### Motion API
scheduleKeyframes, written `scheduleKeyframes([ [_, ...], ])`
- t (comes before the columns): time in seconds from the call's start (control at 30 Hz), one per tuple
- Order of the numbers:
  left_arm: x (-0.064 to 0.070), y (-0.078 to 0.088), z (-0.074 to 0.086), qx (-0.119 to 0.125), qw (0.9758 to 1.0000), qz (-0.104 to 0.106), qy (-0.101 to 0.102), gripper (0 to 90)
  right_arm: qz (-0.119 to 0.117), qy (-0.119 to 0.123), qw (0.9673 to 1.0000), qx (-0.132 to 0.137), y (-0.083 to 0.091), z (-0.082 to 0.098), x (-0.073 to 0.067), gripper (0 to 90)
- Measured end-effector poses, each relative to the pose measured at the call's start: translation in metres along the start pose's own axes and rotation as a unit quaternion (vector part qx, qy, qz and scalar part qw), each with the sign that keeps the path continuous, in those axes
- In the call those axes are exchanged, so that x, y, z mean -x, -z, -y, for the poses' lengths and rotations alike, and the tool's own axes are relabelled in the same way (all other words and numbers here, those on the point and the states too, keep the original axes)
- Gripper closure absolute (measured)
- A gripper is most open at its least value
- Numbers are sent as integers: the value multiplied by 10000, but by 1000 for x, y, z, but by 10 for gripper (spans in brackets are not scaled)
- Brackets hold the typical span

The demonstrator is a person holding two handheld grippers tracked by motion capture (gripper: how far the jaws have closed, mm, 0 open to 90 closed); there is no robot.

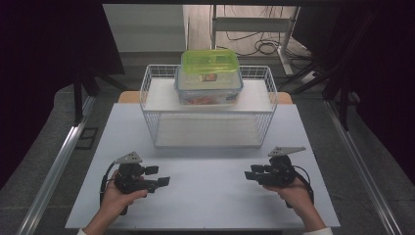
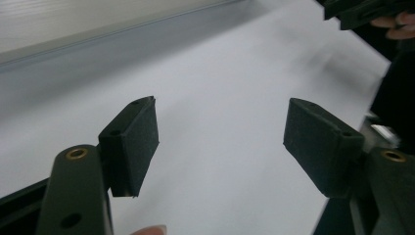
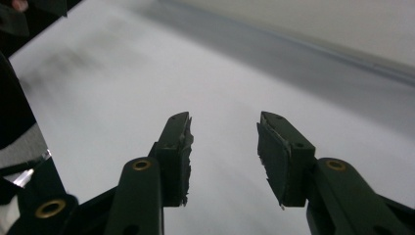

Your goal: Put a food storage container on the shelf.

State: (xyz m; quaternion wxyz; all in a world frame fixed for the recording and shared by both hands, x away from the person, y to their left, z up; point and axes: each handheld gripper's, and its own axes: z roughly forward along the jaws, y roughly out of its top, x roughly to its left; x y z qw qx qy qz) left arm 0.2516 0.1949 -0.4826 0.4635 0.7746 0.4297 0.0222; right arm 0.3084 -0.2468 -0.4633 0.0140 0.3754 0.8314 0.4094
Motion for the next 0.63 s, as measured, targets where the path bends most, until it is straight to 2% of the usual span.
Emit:
scheduleKeyframes([
  [0.27,-2,-1,9,-26,10000,-41,26,292,30,52,10000,-30,-3,3,-2,529],
  [0.63,-3,3,10,60,10000,-58,41,292,64,46,10000,26,-2,3,-2,497],
])
